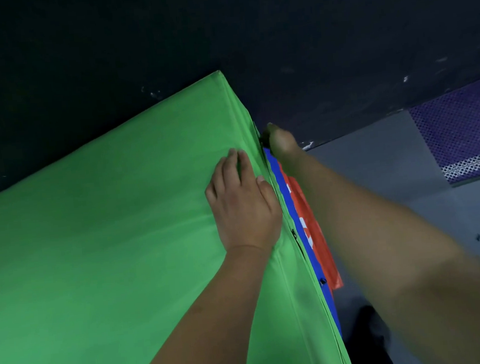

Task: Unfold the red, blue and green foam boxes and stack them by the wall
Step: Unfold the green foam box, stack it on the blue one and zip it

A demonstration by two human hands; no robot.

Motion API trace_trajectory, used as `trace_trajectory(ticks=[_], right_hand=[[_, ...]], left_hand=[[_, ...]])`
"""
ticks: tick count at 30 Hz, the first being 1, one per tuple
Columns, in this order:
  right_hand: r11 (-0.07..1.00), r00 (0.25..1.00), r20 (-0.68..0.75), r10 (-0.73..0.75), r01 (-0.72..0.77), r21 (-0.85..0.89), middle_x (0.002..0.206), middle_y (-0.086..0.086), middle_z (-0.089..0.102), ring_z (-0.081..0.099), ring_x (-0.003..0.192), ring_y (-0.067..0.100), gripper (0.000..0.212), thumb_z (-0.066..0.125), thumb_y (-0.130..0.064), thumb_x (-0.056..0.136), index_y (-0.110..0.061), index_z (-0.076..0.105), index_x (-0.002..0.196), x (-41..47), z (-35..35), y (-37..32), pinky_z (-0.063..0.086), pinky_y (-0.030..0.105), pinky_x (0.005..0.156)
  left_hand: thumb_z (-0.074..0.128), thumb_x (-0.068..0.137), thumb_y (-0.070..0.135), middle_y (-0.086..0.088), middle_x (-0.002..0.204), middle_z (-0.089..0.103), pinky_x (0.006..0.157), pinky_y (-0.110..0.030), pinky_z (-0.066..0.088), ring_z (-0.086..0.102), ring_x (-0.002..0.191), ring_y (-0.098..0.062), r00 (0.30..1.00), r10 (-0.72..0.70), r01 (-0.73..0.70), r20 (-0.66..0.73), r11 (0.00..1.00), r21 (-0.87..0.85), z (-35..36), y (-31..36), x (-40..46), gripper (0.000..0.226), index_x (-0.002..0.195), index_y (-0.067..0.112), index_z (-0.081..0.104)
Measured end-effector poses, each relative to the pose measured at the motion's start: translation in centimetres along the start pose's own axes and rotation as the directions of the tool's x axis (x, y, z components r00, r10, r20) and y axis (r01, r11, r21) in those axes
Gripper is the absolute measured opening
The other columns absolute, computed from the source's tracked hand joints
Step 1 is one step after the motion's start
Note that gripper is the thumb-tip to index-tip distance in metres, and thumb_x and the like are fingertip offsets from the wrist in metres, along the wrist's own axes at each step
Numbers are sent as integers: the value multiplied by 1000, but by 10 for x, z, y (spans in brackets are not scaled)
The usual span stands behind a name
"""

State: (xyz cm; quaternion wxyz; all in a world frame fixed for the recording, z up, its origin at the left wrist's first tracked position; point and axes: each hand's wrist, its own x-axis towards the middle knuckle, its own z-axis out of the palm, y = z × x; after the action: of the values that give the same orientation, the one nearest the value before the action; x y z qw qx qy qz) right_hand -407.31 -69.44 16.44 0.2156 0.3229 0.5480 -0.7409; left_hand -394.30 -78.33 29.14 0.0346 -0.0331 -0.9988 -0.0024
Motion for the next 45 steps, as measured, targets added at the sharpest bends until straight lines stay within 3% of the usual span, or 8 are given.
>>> trace_trajectory(ticks=[4,9,13,19,28,35,42,45], right_hand=[[999,992,127,-13,7,45,121,7,57,56,111,22,53,33,-44,107,-6,55,136,10,17,-12,41,30,92],[994,996,83,-6,-3,106,117,2,68,61,99,12,54,29,-48,107,-10,65,121,7,4,-3,43,27,84],[983,991,124,55,-76,168,127,3,69,64,115,15,65,36,-59,100,-10,63,132,-23,2,43,45,33,107],[989,985,157,74,-93,116,143,4,57,53,133,20,65,32,-56,104,-9,52,146,-45,-2,54,40,36,114],[929,950,220,222,-274,248,136,6,65,64,123,23,101,46,-91,68,-22,58,141,-66,-20,178,45,45,111],[940,958,34,285,-287,184,142,-3,60,52,136,20,112,35,-103,60,-29,56,142,-92,-29,244,35,42,119],[976,980,43,195,-199,93,162,-1,34,29,150,16,104,28,-84,71,-26,35,156,-127,-24,216,20,44,125],[999,999,-26,33,-34,-41,158,-1,40,39,144,20,65,42,-50,96,-25,36,156,-156,-36,191,31,40,120]], left_hand=[[35,95,33,-6,154,45,112,-43,32,38,142,-24,1000,3,-3,-26,1000,-10,4,-1,0,59,148,9,49],[36,95,34,-5,153,46,111,-43,32,39,141,-24,999,2,-2,-40,1000,-10,5,0,1,59,147,9,50],[36,94,35,-6,153,46,111,-43,32,40,141,-25,999,-3,3,-37,1000,-2,5,1,1,60,147,9,50],[35,95,36,-6,154,46,111,-44,32,39,141,-25,1000,-7,8,-30,1000,7,8,1,2,61,148,9,48],[36,98,35,-5,153,47,110,-44,34,40,141,-24,999,-9,10,-53,1000,25,10,2,2,57,148,10,48],[34,99,36,-4,151,48,109,-43,36,42,140,-24,998,-11,13,-59,999,31,9,3,3,55,146,11,50],[33,99,36,-6,148,51,106,-44,36,44,137,-25,997,-8,11,-81,999,32,7,3,2,55,143,11,53],[31,99,36,-6,149,50,105,-43,36,44,137,-25,997,-11,13,-75,999,36,5,2,4,55,143,11,52]])
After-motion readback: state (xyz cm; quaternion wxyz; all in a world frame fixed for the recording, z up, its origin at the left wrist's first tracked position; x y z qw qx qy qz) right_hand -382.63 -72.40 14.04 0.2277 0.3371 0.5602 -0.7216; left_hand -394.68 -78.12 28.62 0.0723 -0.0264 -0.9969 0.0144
